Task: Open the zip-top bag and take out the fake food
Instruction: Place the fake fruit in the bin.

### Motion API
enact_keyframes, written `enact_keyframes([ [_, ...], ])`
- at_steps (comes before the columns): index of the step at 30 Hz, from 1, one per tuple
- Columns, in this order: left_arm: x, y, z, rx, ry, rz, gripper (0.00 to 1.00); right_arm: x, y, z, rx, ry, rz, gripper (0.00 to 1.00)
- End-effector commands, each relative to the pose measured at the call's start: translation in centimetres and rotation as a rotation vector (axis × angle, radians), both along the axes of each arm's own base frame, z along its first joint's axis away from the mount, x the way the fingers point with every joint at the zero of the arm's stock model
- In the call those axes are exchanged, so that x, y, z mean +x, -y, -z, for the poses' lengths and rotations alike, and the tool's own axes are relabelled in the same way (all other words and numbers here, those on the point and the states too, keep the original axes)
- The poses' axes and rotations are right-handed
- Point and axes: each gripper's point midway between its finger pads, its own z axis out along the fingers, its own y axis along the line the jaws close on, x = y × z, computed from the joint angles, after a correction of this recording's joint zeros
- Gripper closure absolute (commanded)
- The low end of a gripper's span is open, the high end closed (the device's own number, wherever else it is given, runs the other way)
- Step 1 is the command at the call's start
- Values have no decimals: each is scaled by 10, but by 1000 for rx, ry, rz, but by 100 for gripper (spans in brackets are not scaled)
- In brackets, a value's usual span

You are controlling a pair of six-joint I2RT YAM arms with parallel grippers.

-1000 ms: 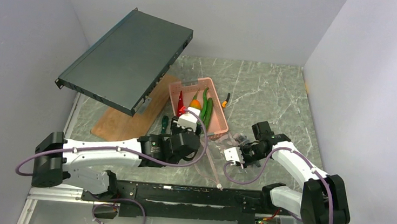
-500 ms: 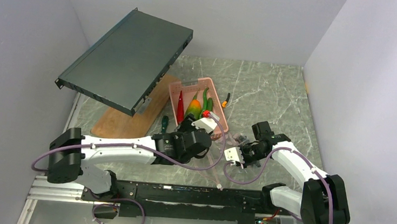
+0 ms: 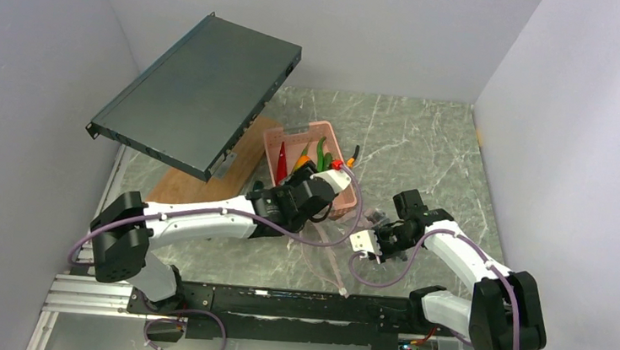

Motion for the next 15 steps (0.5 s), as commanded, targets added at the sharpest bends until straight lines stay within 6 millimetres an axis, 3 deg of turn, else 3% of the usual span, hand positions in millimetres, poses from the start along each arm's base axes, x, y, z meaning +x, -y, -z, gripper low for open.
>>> enact_keyframes([
  [1, 11, 16, -13, -22, -9, 81, 100, 6, -3, -9, 15, 16, -18, 84],
  [15, 43, 5, 12, 39, -103, 70, 100, 6, -3, -8, 13, 13, -18, 83],
])
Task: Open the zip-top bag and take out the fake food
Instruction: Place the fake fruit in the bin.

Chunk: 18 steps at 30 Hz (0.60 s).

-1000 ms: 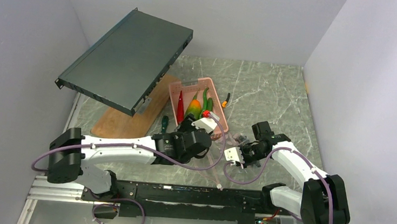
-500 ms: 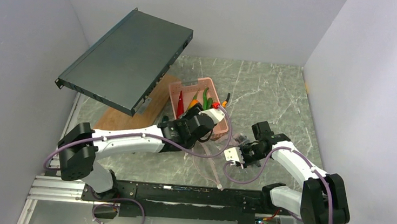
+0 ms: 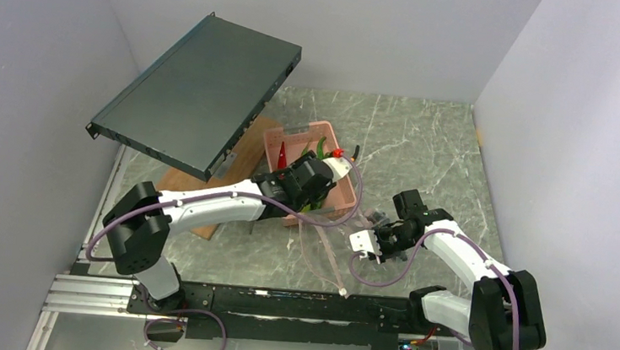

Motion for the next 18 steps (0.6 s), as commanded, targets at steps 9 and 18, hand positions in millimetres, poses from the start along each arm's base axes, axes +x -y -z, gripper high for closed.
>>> enact_keyframes([
  [9, 28, 0, 1, -5, -42, -6, 96, 6, -3, -9, 13, 16, -16, 83],
  [18, 40, -8, 11, -30, -102, -35, 74, 6, -2, -8, 11, 13, -15, 82],
])
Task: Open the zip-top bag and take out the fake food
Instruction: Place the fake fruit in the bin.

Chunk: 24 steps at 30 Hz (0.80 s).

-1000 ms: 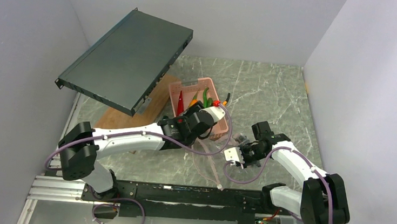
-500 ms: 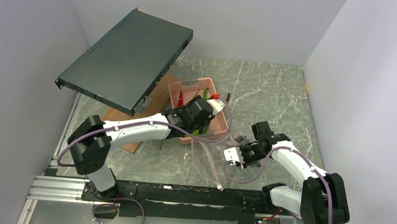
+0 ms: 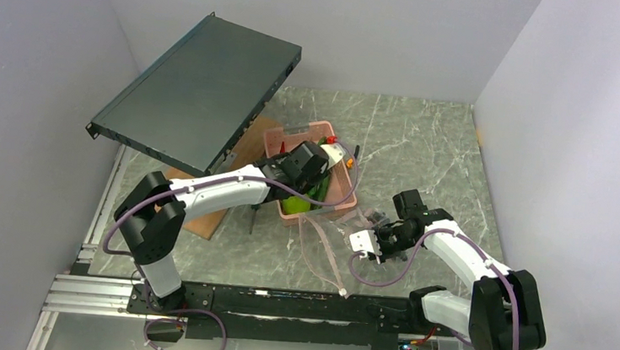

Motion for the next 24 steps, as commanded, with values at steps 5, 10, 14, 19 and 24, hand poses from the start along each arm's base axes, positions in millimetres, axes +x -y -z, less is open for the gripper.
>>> enact_keyframes([
  [5, 16, -1, -9, -63, -15, -61, 49, 6, -2, -8, 11, 13, -14, 82],
  [10, 17, -3, -15, -79, -10, -92, 26, 6, -2, -8, 11, 13, -14, 82],
  [14, 16, -4, -21, -93, -9, -105, 14, 6, -2, -8, 10, 12, -13, 82],
  [19, 7, 0, -31, -138, -33, -74, 0, 7, -2, -9, 14, 13, -9, 82],
  [24, -13, 13, -53, -266, -66, 24, 0, 6, -2, -11, 24, 16, -8, 80],
])
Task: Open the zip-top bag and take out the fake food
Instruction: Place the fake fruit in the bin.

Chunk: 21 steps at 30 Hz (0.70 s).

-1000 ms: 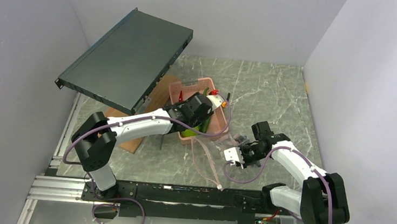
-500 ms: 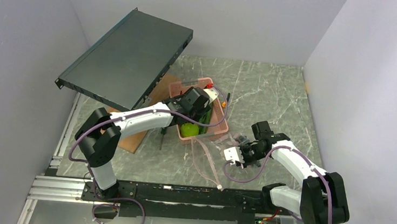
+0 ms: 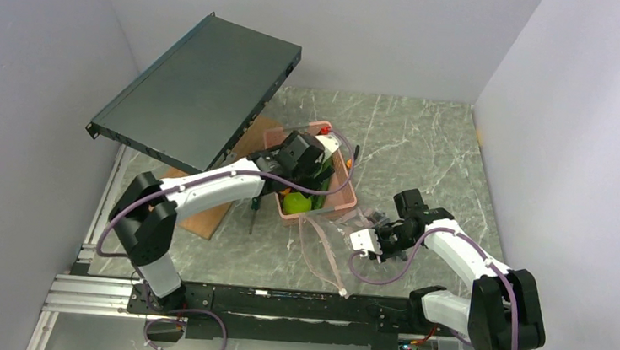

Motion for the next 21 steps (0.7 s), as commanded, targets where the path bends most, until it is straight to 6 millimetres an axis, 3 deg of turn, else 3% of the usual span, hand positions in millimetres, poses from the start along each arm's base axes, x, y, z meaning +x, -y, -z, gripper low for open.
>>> enact_keyframes([
  [1, -19, 18, -56, -237, 19, 68, 0, 5, -4, -12, 32, 25, -17, 79],
  [5, -43, 22, -81, -396, 22, 123, 0, 5, -4, -15, 46, 31, -14, 73],
  [13, -94, 10, -100, -601, 43, 163, 0, 4, -3, -33, 124, 74, 6, 60],
  [21, -152, -5, -100, -718, 20, 221, 0, 8, 1, -60, 234, 77, 78, 49],
])
